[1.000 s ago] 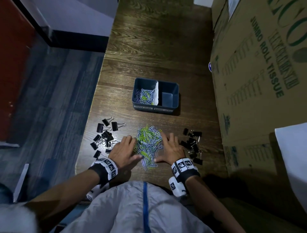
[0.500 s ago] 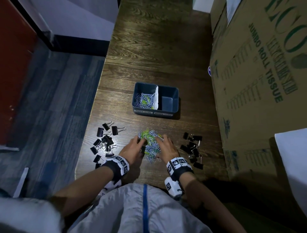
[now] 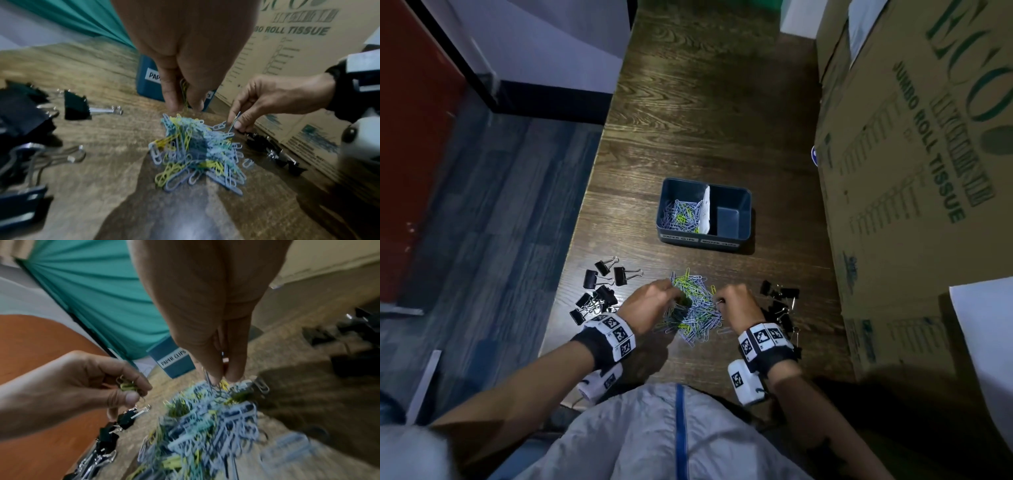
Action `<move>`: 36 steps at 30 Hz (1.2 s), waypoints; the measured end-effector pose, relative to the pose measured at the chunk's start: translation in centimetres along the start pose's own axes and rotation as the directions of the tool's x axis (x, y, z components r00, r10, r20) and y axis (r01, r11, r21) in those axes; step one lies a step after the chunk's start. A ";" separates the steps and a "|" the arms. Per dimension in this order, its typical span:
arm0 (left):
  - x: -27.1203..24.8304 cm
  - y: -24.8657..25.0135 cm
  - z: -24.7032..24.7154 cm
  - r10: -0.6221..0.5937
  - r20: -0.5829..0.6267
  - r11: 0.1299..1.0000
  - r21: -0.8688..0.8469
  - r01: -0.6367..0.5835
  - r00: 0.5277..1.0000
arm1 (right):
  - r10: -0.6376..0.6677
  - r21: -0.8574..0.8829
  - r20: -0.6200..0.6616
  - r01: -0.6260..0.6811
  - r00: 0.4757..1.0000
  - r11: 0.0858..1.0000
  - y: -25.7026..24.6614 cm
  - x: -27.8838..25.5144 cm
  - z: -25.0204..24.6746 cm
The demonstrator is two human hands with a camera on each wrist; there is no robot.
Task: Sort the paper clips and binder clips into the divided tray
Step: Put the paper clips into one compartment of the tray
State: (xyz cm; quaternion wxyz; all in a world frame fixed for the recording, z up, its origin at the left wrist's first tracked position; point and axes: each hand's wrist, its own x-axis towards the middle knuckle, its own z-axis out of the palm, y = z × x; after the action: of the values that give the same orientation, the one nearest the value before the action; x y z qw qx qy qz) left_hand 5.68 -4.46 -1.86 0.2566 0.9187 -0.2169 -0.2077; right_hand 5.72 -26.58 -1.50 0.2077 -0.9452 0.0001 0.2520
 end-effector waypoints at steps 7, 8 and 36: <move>2.9 2.8 -6.6 0.156 -0.268 0.984 -0.037 -0.172 0.951 | 0.001 -0.023 -0.013 -0.002 1.000 1.000 -0.7 -0.1 -2.0; 3.9 3.2 -7.7 0.165 -0.295 0.984 -0.021 -0.179 0.941 | -0.012 -0.022 -0.020 0.011 1.000 1.000 -1.0 -0.1 -2.6; -1.3 -1.2 1.2 -0.300 0.160 0.917 0.320 0.238 0.940 | -0.158 -0.097 0.003 0.157 0.987 0.983 -5.3 4.4 -5.4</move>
State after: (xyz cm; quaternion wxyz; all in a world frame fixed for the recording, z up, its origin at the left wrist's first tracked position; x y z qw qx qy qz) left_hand 4.35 -3.32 -3.10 0.0610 0.9413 -0.1419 -0.3001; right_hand 12.68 -23.44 2.75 0.1810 -0.9518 -0.0863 0.2323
